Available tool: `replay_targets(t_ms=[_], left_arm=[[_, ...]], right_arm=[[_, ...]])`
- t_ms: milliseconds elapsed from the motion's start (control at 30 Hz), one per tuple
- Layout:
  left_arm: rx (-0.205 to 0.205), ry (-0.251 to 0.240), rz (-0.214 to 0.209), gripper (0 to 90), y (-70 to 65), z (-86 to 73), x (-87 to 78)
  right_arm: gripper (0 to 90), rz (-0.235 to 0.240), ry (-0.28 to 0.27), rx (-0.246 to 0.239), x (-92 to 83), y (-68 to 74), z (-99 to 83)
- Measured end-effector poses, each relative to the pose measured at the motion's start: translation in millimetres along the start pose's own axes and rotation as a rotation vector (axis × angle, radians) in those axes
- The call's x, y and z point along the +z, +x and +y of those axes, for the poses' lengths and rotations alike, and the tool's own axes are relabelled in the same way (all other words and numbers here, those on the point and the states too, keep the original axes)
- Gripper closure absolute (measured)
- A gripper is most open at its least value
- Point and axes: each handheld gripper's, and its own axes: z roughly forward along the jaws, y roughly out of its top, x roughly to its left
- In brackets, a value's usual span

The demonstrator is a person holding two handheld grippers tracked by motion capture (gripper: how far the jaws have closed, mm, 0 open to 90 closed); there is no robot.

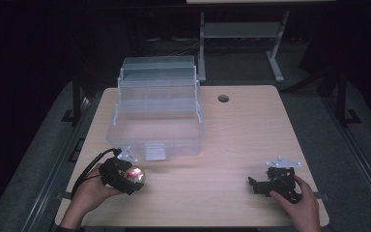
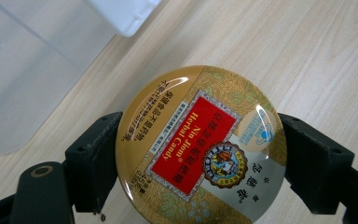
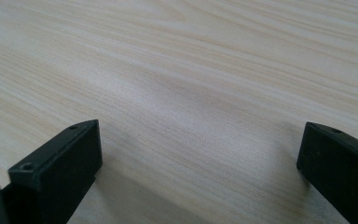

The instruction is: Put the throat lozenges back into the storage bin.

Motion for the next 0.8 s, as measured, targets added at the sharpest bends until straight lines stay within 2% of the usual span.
replay_targets(t_ms=[800], left_arm=[[-0.007,-0.001,0.018,19.5,12.8,10.4,-15.7]], right_arm=[[0.0,0.0,0.0,0.0,0.0,0.0,0.0]])
